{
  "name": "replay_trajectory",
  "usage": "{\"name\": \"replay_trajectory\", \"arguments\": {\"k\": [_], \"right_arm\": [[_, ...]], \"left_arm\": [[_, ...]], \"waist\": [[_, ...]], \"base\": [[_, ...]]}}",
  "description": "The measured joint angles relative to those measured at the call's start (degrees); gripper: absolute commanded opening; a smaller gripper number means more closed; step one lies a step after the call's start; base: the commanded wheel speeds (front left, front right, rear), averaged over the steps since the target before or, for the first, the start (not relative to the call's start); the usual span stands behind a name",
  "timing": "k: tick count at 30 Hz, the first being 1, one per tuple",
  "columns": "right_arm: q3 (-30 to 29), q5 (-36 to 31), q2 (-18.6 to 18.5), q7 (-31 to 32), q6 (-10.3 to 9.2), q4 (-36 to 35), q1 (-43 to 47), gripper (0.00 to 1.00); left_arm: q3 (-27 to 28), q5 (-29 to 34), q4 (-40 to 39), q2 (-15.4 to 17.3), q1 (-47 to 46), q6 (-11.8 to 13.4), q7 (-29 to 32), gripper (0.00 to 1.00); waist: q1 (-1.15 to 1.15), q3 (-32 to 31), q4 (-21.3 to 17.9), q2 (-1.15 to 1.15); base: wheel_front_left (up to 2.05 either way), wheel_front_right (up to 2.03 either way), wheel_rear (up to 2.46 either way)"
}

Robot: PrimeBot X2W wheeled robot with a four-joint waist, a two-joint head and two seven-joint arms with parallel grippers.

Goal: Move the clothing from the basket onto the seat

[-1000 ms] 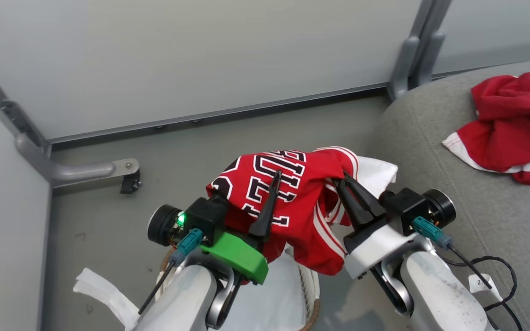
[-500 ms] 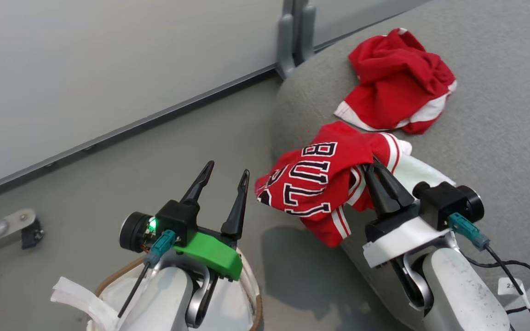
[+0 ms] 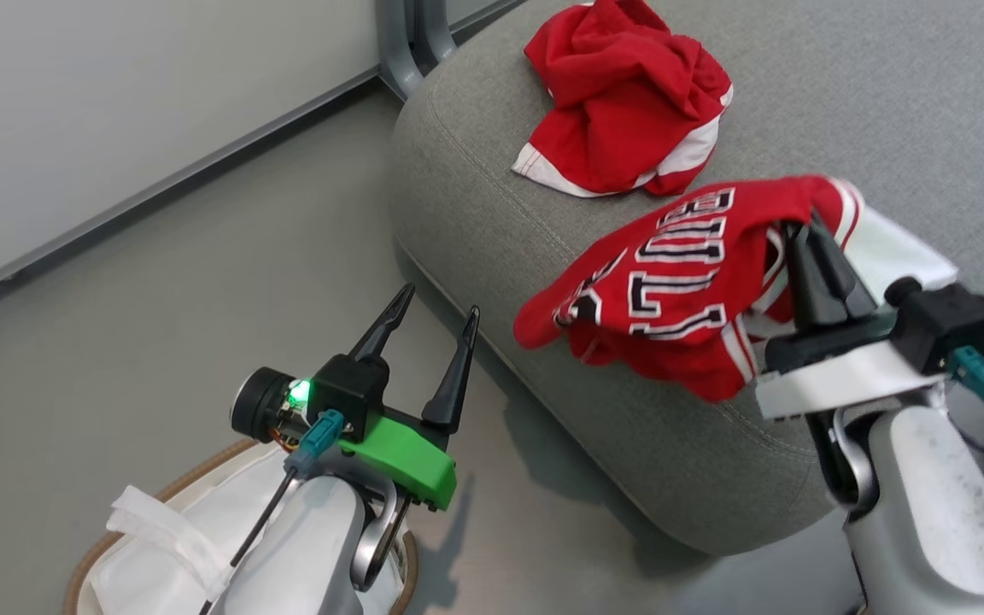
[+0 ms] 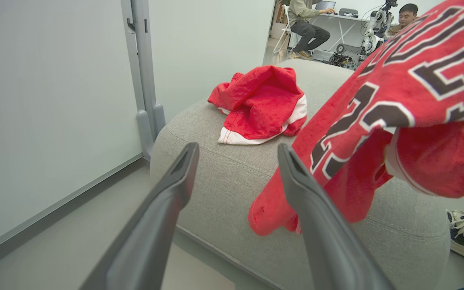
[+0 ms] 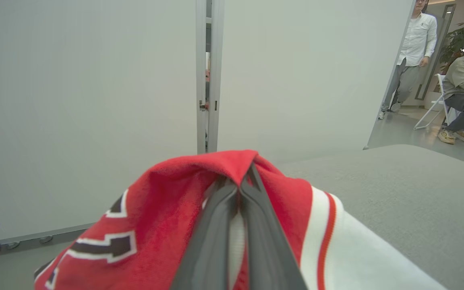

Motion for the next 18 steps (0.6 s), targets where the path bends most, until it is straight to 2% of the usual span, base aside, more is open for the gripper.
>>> {"name": "replay_trajectory", "arguments": {"k": [3, 9, 12, 18], "right_arm": [[-1.71, -2.21, -0.83, 0.01, 0.0, -0.52, -4.74, 0.0], [-5.39, -3.68, -6.11, 0.0, 0.01, 0.67, -16.53, 0.0], [-8.04, -5.56, -10.84, 0.0, 0.0, 4.02, -22.86, 0.0], [-14.57, -8.17, -17.95, 0.0, 0.01, 10.93, -33.47, 0.0]], "left_arm": [[0.19, 0.71, 0.18, 0.01, -0.9, -0.23, 0.0, 1.0], [0.65, 4.08, -0.36, 0.01, -3.46, -0.46, 0.0, 1.0], [0.09, 5.31, -0.6, -0.01, -6.21, -0.54, 0.0, 1.0], [-1.72, 6.09, -1.54, 0.04, -12.93, -0.73, 0.0, 1.0]], "waist": [[0.0, 1.99, -0.4, 0.0], [0.0, 6.75, -0.61, 0.0], [0.0, 9.79, 0.0, 0.0], [0.0, 16.19, 2.99, 0.0]], "base": [[0.0, 0.0, 0.0], [0.0, 0.0, 0.0], [0.0, 0.0, 0.0], [0.0, 0.0, 0.0]]}}
